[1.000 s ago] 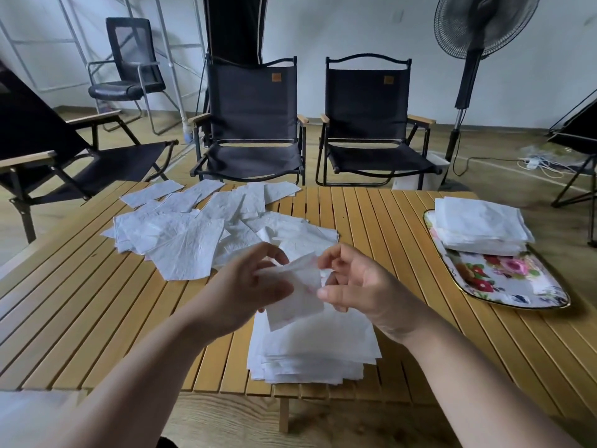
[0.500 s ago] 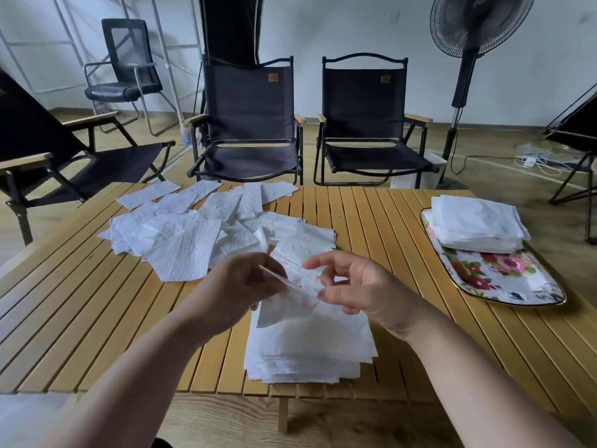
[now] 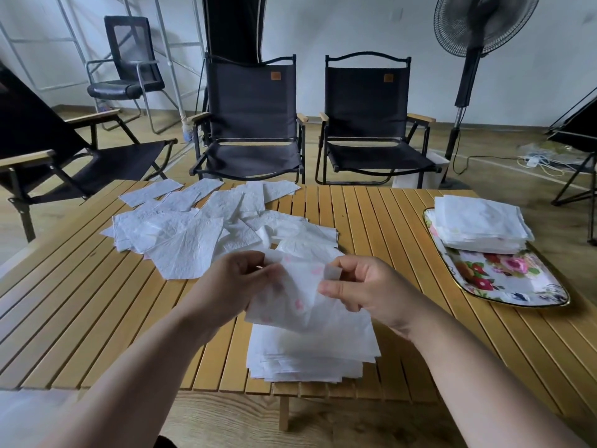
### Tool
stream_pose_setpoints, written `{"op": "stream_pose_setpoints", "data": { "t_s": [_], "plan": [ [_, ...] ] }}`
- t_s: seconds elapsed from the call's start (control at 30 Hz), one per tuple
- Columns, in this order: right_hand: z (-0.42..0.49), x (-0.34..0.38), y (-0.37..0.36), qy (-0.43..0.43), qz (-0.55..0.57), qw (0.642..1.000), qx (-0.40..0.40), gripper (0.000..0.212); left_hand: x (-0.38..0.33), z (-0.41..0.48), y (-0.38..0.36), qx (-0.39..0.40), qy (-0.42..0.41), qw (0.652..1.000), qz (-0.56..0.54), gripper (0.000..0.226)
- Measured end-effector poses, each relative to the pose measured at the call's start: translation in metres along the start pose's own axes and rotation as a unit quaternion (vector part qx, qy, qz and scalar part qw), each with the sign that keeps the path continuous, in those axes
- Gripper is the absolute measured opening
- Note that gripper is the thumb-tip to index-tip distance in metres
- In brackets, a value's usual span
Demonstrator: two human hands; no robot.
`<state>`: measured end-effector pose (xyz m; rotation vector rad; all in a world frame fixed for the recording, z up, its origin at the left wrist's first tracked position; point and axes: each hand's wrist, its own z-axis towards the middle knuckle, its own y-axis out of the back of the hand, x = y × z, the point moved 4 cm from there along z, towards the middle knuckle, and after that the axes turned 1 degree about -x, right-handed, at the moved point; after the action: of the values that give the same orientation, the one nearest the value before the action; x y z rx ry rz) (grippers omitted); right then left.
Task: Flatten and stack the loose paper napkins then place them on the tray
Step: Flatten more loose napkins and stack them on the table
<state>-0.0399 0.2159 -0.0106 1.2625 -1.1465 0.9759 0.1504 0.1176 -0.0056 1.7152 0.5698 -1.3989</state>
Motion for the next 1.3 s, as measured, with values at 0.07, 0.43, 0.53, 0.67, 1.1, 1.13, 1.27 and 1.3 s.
{"op": "stream_pose_setpoints", "data": {
  "t_s": [0.07,0.43,0.53,0.67,1.1,1.13,1.27,1.3],
  "plan": [
    [0.001,-0.007,0.008,-0.033,0.025,0.999,-0.027,0.012,-0.001,-0.001,-0.002,0.023,0.008,0.999,-0.026,0.025],
    [0.001,-0.038,0.019,-0.131,-0.271,0.941,-0.154,0.033,0.038,0.015,-0.018,0.013,0.075,0.989,0.129,0.033],
    [0.009,-0.048,0.036,-0.075,-0.241,0.932,-0.262,0.016,0.057,0.033,0.003,-0.096,0.042,0.979,0.177,0.028],
    [0.025,-0.092,0.054,-0.074,-0.237,0.932,-0.265,0.016,0.080,0.051,0.005,-0.082,0.046,0.970,0.224,0.006],
    [0.083,-0.111,0.045,-0.035,-0.357,0.916,-0.182,0.010,0.081,0.077,0.008,-0.057,0.025,0.976,0.207,0.013],
    [0.080,-0.106,0.046,-0.020,-0.339,0.920,-0.196,0.009,0.078,0.076,0.009,-0.057,0.021,0.978,0.200,0.013],
    [0.058,-0.065,0.044,0.047,-0.278,0.926,-0.252,0.011,0.069,0.069,0.013,-0.052,-0.014,0.982,0.181,0.014],
    [0.050,-0.050,0.041,0.060,-0.254,0.930,-0.257,0.013,0.065,0.066,0.014,-0.051,-0.027,0.983,0.174,0.013]
  ]
}}
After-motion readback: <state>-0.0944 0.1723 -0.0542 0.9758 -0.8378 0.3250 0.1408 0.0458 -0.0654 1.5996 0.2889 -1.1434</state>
